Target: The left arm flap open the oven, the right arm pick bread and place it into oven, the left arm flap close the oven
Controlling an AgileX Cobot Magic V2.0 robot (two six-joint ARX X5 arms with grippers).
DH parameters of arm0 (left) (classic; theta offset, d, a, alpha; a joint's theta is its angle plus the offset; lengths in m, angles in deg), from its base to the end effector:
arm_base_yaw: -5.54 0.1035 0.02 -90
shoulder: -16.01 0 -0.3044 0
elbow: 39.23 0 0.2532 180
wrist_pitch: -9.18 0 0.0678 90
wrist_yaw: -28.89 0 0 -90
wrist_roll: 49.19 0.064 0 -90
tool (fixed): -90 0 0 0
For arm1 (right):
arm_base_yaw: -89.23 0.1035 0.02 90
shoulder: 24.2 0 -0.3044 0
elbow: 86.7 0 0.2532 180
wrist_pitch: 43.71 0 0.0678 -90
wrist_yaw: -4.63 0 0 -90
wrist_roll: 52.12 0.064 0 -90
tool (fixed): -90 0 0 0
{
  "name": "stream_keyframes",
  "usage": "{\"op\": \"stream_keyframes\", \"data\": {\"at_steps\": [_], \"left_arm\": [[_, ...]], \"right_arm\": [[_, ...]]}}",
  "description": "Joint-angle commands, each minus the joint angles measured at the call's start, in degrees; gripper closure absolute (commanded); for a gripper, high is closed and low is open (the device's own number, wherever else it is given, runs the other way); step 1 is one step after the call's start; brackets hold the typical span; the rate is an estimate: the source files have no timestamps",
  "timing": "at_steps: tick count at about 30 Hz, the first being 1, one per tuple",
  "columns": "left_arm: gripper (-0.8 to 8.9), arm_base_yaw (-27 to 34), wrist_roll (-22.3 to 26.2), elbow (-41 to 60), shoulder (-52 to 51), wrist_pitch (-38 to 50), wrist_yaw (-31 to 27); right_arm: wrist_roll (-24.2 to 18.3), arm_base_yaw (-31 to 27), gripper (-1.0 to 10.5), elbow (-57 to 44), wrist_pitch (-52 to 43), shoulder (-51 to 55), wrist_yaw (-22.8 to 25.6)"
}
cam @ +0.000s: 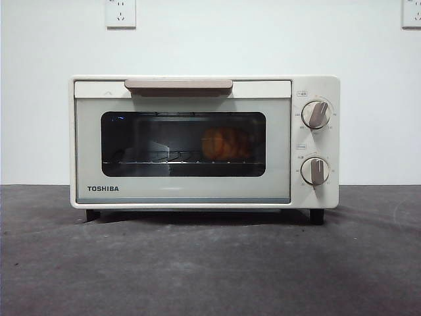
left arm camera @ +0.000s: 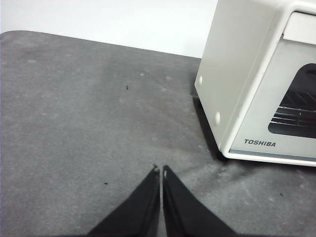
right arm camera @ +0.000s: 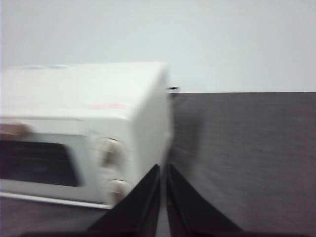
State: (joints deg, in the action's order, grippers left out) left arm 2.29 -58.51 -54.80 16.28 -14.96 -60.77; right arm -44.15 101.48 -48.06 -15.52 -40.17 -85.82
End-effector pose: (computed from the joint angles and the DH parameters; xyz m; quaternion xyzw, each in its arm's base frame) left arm 0.0899 -0.0055 0.1515 -0.0790 0.0793 -0.0249 0.9934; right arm 0.0900 0.0200 0.2722 0.0641 0.0555 0.1069 0.9907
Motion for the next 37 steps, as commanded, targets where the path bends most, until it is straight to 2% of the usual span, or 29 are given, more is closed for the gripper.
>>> {"op": "stream_keyframes", "data": {"at_steps": [1,7,17,37], "left_arm": [[7.97,0.0,0.9,1.2,-0.1,-0.3,0.0],[7.97,0.0,0.9,1.2,-0.1,-0.3,0.0],[7.97,0.0,0.9,1.2,-0.1,-0.3,0.0],[7.97,0.0,0.9,1.2,-0.1,-0.3,0.0]], "right_arm": [[-1.8,-3.9,9.3,-6.8,-4.0,2.7,-0.7],[-4.3,-8.3,9.3,-15.6,-4.2,7.9,-1.1],[-4.2,-10.4,9.3,-24.1,-4.2,15.8,-1.0],[-4.1,-10.6,9.3,-24.3,-5.5,15.8,-1.0]]}}
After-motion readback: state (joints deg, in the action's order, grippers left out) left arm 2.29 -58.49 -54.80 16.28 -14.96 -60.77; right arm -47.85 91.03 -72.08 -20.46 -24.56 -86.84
